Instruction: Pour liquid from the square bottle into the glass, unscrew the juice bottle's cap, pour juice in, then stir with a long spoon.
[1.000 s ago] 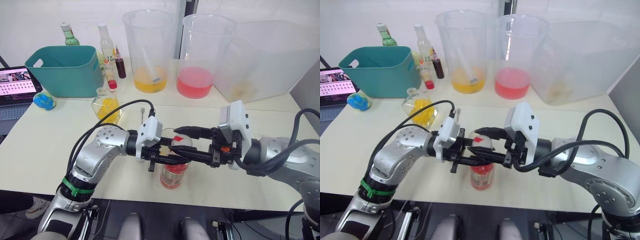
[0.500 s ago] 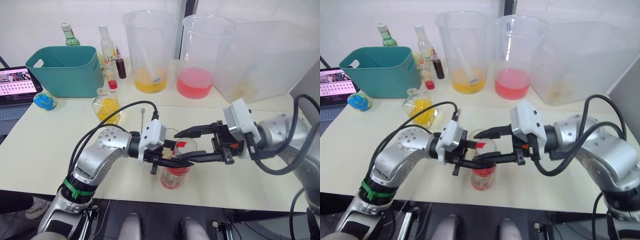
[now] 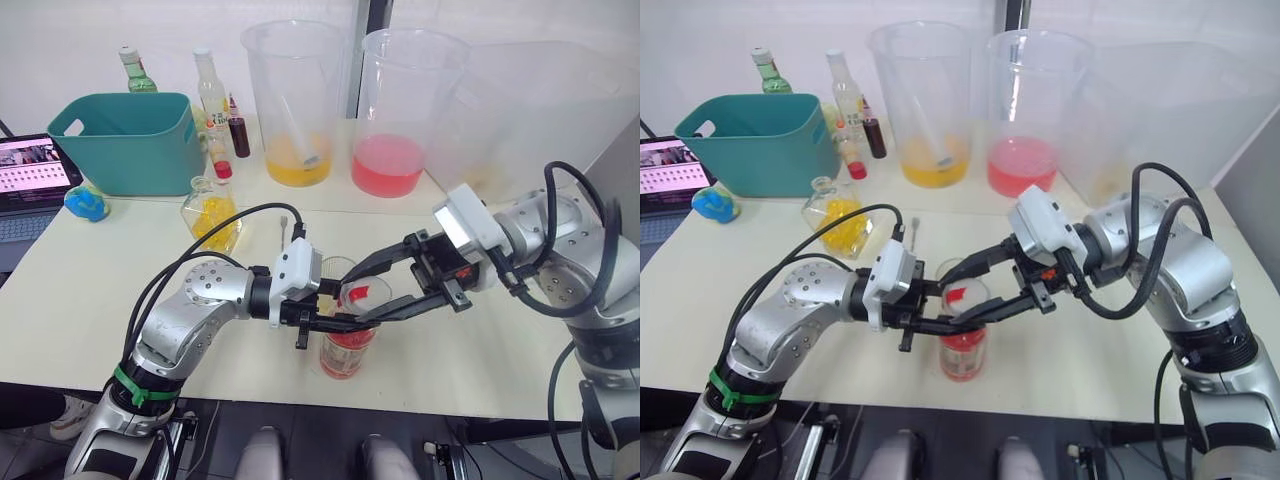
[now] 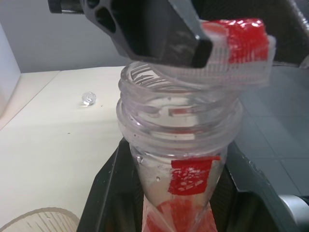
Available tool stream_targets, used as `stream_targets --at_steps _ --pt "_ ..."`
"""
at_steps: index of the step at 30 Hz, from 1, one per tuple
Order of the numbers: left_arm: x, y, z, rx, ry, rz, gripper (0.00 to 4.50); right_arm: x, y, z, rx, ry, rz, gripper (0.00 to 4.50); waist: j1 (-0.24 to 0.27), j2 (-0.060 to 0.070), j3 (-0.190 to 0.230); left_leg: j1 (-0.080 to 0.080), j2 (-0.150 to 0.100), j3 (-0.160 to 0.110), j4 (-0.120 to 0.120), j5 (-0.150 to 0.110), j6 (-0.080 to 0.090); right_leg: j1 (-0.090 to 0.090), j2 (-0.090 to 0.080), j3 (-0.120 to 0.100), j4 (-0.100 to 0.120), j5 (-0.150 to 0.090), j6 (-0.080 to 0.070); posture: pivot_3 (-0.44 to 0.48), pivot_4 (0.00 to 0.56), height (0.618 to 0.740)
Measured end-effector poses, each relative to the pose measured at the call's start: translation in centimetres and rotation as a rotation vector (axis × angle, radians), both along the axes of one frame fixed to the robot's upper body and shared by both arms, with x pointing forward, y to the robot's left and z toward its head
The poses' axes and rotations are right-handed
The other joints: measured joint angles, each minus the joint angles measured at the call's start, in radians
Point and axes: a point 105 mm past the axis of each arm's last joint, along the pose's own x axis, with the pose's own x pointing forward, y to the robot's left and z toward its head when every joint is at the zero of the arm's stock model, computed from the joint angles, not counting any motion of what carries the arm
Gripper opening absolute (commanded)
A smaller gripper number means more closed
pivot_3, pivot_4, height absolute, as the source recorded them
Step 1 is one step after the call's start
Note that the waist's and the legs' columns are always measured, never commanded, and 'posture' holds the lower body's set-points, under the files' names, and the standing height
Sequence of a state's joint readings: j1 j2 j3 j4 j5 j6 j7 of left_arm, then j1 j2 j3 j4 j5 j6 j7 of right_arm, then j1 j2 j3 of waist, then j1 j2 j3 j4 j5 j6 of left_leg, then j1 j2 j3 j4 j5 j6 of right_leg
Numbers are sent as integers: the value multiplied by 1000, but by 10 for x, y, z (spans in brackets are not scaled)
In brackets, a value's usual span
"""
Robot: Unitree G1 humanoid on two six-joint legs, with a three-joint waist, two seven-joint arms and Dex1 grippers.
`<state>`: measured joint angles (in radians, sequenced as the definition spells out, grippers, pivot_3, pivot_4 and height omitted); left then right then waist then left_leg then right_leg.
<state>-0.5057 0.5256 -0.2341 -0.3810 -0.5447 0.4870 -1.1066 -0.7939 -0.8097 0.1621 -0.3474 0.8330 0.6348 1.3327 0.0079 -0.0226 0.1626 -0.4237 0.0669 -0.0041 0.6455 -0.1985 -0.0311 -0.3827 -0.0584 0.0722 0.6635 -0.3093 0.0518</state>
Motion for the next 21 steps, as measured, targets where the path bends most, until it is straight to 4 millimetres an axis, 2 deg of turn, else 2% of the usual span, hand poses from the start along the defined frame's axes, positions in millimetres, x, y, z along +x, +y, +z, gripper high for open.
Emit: stream_targets --at_steps 3,5,8,10,11,13,16,18,20,21 --pt "0 0 0 0 0 -2 1266 -6 1 16 32 37 -11 1657 0 0 0 0 0 0 0 0 0 -1 0 0 0 0 0 0 150 728" --pt "0 -1 0 0 2 -5 1266 -7 -2 19 27 31 -42 1657 1 0 0 -1 0 0 0 0 0 -1 0 0 0 0 0 0 150 728" --pt "-1 -1 0 0 5 -8 1266 6 -19 27 61 27 -187 1657 2 0 0 -1 0 0 0 0 0 -1 0 0 0 0 0 0 150 728" --pt "-1 -2 0 1 7 -8 1266 22 -38 31 77 2 -325 1657 4 0 0 -1 0 0 0 0 0 -1 0 0 0 0 0 0 150 728" --pt "0 -2 0 1 9 -6 1266 39 -57 34 99 -51 -461 1657 4 0 0 -1 0 0 0 0 0 -1 0 0 -1 0 0 0 150 728" --pt "0 -2 0 2 10 -5 1266 60 -81 33 121 -84 -620 1657 2 0 0 -1 0 1 0 0 0 -1 0 1 -1 0 0 0 150 728" --pt "0 -2 0 4 12 -4 1266 94 -125 15 106 -116 -892 1657 -3 1 0 -1 0 2 -1 0 0 -2 0 2 0 0 0 0 150 728" --pt "0 -2 0 4 10 -4 1266 101 -137 9 95 -127 -973 1657 -5 2 0 -1 0 2 -1 0 0 -3 0 2 0 0 0 0 150 728" --pt "0 -3 1 2 10 -7 1266 112 -163 -1 87 -148 -1140 1657 -1 2 0 -1 -1 2 -1 0 0 -2 0 2 0 0 0 0 150 728" --pt "0 -3 0 1 11 -6 1266 119 -178 -13 72 -134 -1239 1657 2 2 0 -1 -1 2 0 0 0 -2 -1 2 -1 0 0 0 150 728"
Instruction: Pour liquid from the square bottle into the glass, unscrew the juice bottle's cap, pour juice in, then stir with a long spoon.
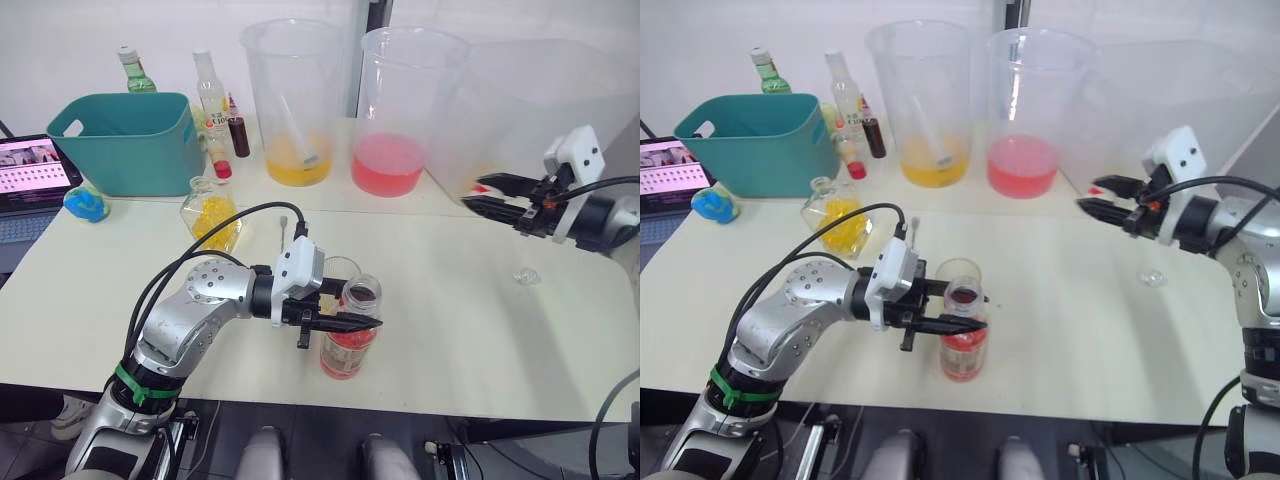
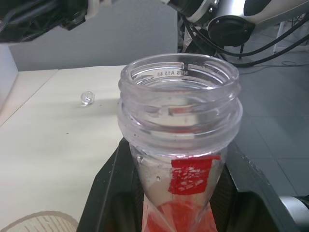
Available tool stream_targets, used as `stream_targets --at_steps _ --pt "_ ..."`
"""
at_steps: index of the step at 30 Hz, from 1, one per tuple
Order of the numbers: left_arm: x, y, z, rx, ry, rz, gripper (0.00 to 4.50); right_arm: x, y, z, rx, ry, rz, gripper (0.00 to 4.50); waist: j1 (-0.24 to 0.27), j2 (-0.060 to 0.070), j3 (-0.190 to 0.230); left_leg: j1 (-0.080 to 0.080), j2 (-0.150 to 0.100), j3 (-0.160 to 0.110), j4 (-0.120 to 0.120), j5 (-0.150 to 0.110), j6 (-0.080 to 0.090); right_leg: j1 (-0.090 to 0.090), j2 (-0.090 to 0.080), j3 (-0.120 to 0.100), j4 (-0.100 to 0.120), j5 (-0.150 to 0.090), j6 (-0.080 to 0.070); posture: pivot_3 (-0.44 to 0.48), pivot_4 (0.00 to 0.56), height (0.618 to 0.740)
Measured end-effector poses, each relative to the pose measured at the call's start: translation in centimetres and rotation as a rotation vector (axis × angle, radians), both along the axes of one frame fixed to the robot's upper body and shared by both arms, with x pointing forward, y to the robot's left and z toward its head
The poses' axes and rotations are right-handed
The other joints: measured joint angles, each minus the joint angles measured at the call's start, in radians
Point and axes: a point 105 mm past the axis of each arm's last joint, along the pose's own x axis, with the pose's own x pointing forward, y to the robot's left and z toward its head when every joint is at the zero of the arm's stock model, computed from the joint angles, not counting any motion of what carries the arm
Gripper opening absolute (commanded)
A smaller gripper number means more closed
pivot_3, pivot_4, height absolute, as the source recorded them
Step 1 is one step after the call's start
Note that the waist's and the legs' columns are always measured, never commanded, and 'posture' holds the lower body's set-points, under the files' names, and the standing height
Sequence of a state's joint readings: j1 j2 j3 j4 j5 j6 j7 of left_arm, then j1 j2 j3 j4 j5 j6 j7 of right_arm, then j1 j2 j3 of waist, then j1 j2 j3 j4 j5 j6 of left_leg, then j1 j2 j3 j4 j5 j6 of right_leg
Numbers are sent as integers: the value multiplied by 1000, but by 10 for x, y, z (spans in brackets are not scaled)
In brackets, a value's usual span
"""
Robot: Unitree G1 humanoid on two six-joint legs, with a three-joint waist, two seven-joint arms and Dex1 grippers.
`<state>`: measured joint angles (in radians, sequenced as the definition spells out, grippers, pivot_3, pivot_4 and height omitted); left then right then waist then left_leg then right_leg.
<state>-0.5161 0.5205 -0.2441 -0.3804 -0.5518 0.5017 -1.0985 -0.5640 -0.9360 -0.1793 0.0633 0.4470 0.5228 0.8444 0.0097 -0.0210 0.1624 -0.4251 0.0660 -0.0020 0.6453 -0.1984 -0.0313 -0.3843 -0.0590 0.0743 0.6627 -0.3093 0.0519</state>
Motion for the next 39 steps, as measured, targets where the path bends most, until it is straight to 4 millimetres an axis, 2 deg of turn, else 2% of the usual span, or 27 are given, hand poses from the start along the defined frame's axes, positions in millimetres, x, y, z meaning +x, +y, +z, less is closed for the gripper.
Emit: stream_targets --at_steps 6,11,16,22,24,29,30,34,39 --pt "1 0 0 1 -2 7 1266 22 -40 -51 25 61 -331 1657 -6 1 0 1 0 1 -1 0 0 -1 0 1 1 0 0 0 150 728" --pt "1 1 0 -6 -23 7 1266 34 -50 -93 96 138 -479 1657 -7 1 0 0 0 1 -1 0 0 0 0 1 1 0 0 0 150 728" --pt "1 2 0 -9 -24 11 1266 38 -47 -112 138 160 -496 1657 -9 1 0 1 0 1 -1 0 0 0 0 1 1 0 0 0 150 728" --pt "1 3 0 -11 -25 15 1266 34 -53 -124 161 164 -528 1657 -9 1 0 1 0 1 -1 0 0 0 0 1 1 0 0 0 150 728" --pt "1 4 0 -11 -26 16 1266 32 -54 -130 162 177 -531 2618 -11 1 0 1 0 1 -1 0 0 0 0 1 1 0 0 0 150 728" --pt "2 5 0 -8 -26 18 1266 31 -55 -127 185 171 -529 4263 -18 2 0 1 0 0 -1 0 0 0 0 1 1 0 0 0 150 728" --pt "2 5 0 -8 -27 18 1266 31 -56 -126 191 170 -527 4479 -18 2 0 1 0 1 -1 0 0 0 0 1 1 0 0 0 150 728" --pt "2 5 0 -8 -28 15 1266 31 -54 -115 222 144 -506 4479 -18 2 0 1 0 0 -1 0 0 0 0 1 1 0 0 0 150 728" --pt "3 6 -1 -8 -26 12 1266 32 -44 -83 287 98 -437 4479 -19 2 0 1 0 0 -1 0 0 0 0 1 1 0 0 0 150 728"
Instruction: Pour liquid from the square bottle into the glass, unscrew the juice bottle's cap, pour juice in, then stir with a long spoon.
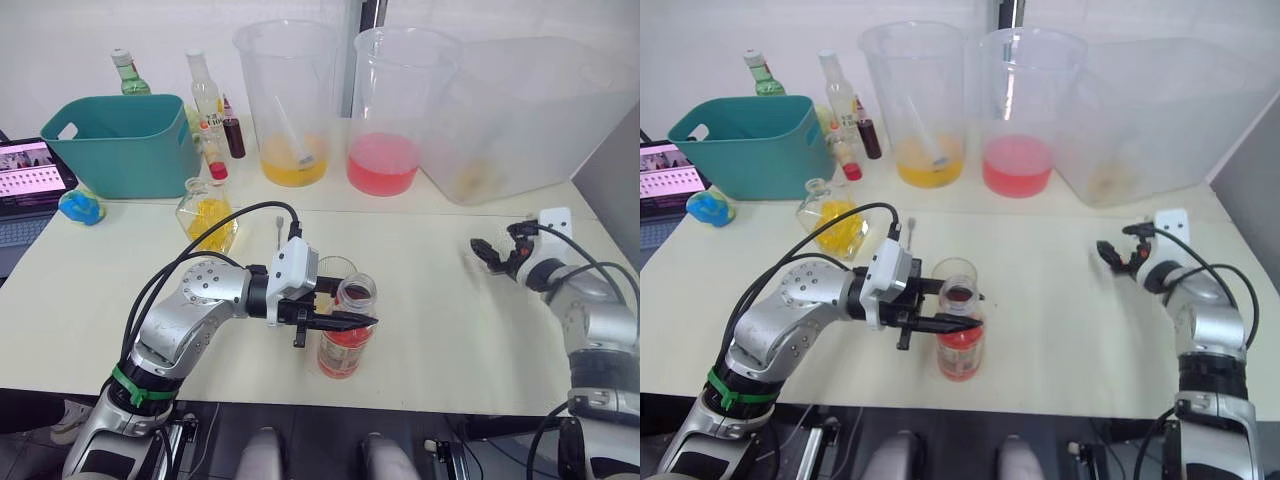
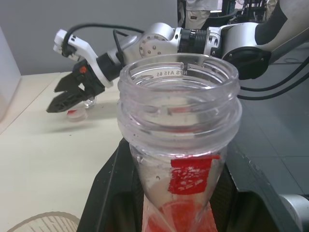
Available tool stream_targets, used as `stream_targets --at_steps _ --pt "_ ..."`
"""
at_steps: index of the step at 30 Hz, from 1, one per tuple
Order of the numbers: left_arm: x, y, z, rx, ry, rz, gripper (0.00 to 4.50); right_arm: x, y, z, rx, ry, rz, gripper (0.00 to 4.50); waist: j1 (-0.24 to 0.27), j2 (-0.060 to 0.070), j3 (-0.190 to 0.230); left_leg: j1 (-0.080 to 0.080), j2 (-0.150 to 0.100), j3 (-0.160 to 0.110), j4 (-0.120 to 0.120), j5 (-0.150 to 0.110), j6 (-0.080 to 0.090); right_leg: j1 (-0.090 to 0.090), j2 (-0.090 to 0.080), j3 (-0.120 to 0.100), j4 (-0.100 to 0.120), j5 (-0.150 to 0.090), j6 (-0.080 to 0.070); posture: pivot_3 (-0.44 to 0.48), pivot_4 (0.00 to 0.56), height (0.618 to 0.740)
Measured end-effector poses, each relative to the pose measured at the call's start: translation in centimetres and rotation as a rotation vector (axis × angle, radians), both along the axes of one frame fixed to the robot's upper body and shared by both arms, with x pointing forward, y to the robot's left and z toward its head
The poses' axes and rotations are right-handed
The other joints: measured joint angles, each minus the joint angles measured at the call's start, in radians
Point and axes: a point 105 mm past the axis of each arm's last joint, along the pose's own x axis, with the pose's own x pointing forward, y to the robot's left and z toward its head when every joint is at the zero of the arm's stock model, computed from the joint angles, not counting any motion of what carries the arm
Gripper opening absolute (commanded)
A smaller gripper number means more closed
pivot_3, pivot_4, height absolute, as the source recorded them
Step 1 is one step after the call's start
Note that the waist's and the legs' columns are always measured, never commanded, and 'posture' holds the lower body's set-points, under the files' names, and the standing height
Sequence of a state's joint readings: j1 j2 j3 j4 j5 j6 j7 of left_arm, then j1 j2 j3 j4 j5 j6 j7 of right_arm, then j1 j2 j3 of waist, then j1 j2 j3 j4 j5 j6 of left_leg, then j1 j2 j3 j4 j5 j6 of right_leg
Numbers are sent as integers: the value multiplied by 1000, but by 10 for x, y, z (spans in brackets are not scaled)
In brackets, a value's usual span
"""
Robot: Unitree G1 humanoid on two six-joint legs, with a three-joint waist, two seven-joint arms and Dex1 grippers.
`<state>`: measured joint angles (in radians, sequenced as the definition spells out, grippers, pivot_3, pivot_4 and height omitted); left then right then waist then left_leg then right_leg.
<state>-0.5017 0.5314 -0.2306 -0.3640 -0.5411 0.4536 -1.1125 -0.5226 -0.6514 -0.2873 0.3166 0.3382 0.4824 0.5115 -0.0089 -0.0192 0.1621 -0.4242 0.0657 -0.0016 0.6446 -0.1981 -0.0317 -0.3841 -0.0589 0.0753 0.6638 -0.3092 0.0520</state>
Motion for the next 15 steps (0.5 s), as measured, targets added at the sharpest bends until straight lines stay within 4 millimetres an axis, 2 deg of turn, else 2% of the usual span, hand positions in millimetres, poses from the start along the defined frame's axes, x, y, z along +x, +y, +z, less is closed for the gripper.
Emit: stream_targets --at_steps 2,4,5,7,9,11,13,15 --pt "0 1 0 1 0 -3 1266 -1 2 27 7 -51 35 4479 1 1 0 0 0 0 0 0 0 0 0 0 0 0 0 0 150 728" --pt "-1 1 -1 1 -3 -7 1266 -7 -2 65 -5 -128 58 4479 3 2 0 0 0 0 0 0 0 0 0 0 0 0 0 0 150 728" --pt "-1 2 -1 0 -2 -9 1266 -12 -5 85 -9 -175 64 4479 4 2 0 0 0 0 0 0 0 0 0 0 0 0 0 0 150 728" --pt "-1 3 -1 -2 0 -9 1266 -25 -9 111 -41 -227 102 4479 5 1 0 0 1 0 0 0 0 1 0 0 -1 0 0 0 150 728" --pt "-1 6 -2 -4 6 0 1266 -43 1 113 -117 -208 222 4479 4 1 0 1 1 0 -1 0 1 1 0 0 -2 0 0 0 150 728" --pt "-1 8 -2 -1 4 7 1266 -56 13 103 -154 -153 339 4479 0 1 0 1 1 0 -1 0 1 1 0 0 -1 0 0 0 150 728" --pt "0 10 -2 4 1 13 1266 -64 23 95 -144 -116 412 4479 -10 2 0 2 1 0 -1 0 1 1 1 1 -1 0 0 0 150 728" --pt "-2 13 -1 2 16 24 1266 -80 41 90 -133 -79 541 4479 -13 3 0 2 1 0 -1 0 0 1 1 1 -1 0 0 0 150 728"
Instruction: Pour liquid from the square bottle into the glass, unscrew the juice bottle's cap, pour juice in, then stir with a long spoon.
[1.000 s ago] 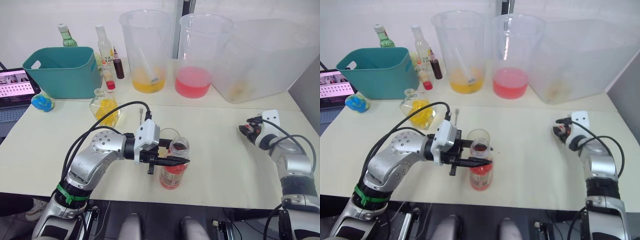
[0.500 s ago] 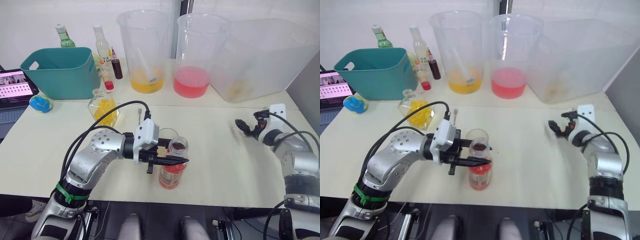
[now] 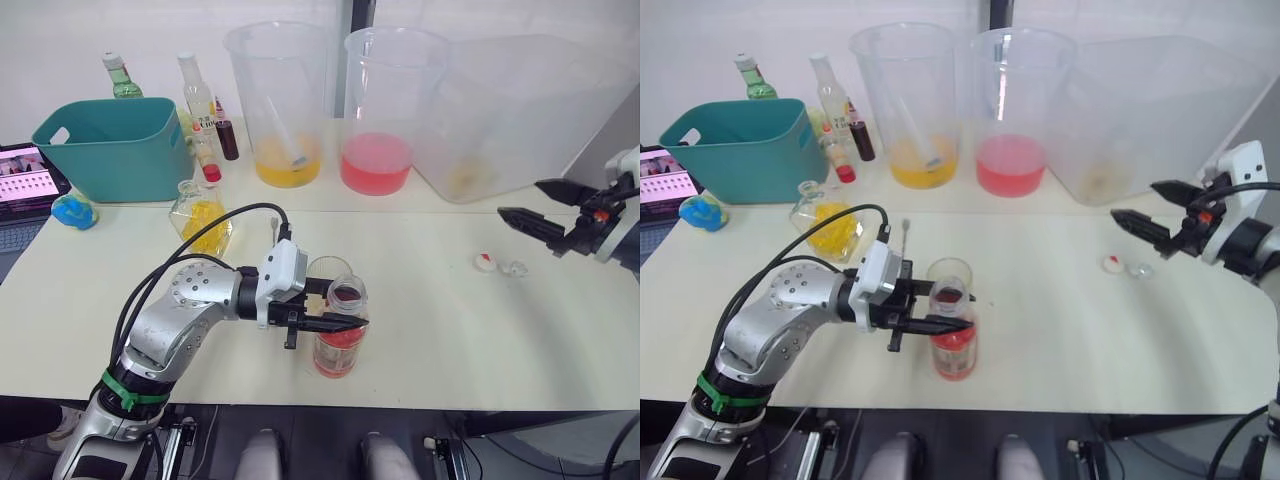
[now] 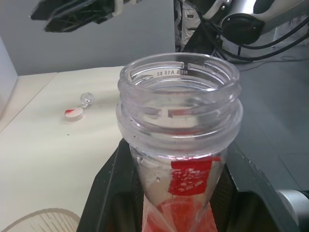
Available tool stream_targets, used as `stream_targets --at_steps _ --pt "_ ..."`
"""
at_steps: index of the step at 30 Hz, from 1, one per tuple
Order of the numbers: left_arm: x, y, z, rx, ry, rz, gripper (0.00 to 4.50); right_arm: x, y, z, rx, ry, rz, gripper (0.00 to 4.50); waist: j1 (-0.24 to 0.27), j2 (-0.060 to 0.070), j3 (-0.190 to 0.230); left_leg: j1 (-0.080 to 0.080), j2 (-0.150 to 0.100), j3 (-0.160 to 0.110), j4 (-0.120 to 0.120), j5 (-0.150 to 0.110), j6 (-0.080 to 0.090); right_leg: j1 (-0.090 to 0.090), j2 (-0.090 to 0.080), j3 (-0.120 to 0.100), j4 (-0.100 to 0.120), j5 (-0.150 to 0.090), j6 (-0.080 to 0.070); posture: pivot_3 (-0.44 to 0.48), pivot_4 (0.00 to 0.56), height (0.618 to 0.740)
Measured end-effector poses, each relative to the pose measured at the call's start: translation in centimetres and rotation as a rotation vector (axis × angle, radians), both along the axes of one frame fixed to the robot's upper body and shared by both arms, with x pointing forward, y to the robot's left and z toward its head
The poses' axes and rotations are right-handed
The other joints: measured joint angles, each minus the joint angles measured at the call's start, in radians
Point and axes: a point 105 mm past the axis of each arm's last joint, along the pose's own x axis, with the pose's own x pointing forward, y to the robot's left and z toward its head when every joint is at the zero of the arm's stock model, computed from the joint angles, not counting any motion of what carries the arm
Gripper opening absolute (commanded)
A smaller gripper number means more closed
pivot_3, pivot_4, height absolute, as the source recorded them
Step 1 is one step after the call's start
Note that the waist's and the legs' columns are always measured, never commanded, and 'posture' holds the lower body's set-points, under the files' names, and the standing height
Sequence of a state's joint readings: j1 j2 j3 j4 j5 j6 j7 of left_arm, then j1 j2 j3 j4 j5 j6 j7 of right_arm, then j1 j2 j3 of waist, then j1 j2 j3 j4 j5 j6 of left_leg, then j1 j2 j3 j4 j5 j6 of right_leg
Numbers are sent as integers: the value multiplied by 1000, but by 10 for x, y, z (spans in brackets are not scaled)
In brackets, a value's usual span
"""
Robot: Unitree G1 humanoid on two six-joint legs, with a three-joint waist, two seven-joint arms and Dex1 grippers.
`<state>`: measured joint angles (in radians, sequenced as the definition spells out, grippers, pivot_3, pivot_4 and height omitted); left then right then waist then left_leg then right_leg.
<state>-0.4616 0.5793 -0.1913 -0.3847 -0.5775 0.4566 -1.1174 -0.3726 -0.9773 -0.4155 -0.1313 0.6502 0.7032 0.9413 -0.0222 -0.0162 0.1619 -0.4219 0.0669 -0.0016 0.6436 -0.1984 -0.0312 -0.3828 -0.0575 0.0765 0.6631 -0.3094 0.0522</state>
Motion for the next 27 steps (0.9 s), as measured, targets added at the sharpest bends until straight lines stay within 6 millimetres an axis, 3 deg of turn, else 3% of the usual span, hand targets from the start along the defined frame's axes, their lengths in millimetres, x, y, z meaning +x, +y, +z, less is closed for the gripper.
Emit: stream_targets --at_steps 4,12,16,19,22,27 --pt "2 10 3 0 60 58 1266 -30 35 9 -14 20 228 4479 -8 -1 0 -1 1 0 0 0 0 -1 0 0 0 0 0 0 150 728" --pt "-10 56 22 -1 250 151 1266 -46 53 10 42 81 355 4479 -9 -4 3 -5 0 0 0 0 0 -4 0 -1 0 0 0 0 150 728" --pt "-13 101 41 134 223 253 1266 -60 65 2 68 134 462 4479 -1 -7 6 -4 1 0 -1 0 0 -5 -1 -2 0 -1 -1 0 150 728" --pt "-3 116 54 138 159 306 1266 -61 68 0 77 133 477 4479 12 -7 6 -4 1 0 -1 0 0 -4 -1 -3 -1 -1 -1 0 150 728" --pt "20 128 66 119 76 383 1266 -62 72 -7 84 142 492 4479 24 -9 7 -5 1 0 0 0 -1 -4 -1 -3 -1 -1 -1 0 150 728" --pt "56 124 82 61 -58 441 1266 -66 77 -17 93 155 490 4479 34 -9 7 -9 0 -1 0 0 -1 -7 -1 -4 0 -1 -1 0 150 728"
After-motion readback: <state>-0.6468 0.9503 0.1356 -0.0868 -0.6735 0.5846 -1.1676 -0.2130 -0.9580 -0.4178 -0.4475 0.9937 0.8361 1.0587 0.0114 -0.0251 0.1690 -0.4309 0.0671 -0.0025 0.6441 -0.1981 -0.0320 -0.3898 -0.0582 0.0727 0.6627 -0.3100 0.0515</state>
